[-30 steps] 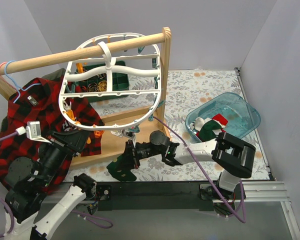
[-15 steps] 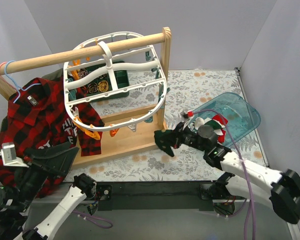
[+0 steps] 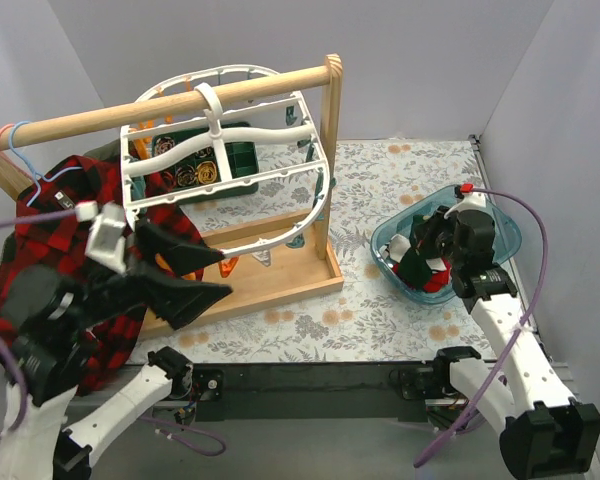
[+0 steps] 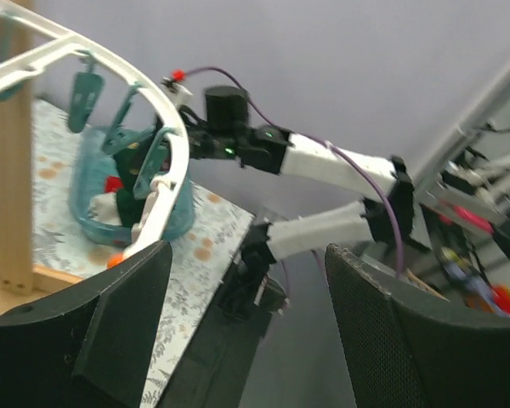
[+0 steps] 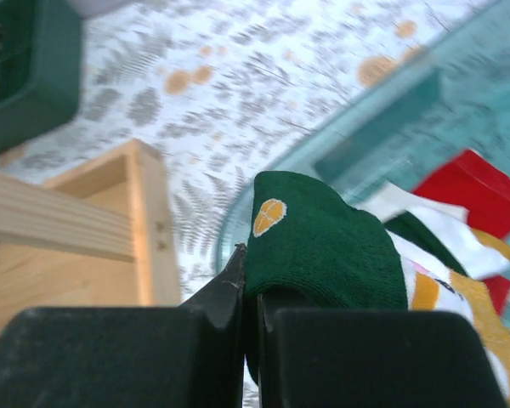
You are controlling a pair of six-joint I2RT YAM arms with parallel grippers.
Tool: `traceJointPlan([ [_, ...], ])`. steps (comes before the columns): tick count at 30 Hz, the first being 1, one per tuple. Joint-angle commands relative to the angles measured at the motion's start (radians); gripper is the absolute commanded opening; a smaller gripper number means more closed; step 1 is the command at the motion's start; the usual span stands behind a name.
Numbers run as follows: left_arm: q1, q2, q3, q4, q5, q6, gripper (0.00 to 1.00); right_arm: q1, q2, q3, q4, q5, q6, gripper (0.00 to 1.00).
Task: Remove the socks clipped to the hanger
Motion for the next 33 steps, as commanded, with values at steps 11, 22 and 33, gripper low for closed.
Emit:
traceJointPlan([
  [11,-0.013,0.291,-0.031,0.586,0.415,-0.257,0.77,-0.099,0.168,0.085,-0.219,0.027,-0.173,0.89],
  [22,-0.013,0.142,-0.033,0.415,0.314,-0.124,0.8,0.118,0.131,0.263,-0.429,0.219,-0.16,0.98],
  [33,-0.013,0.011,0.035,0.18,-0.005,-0.019,0.81,0.448,0.12,0.283,-0.483,0.374,-0.009,0.98],
])
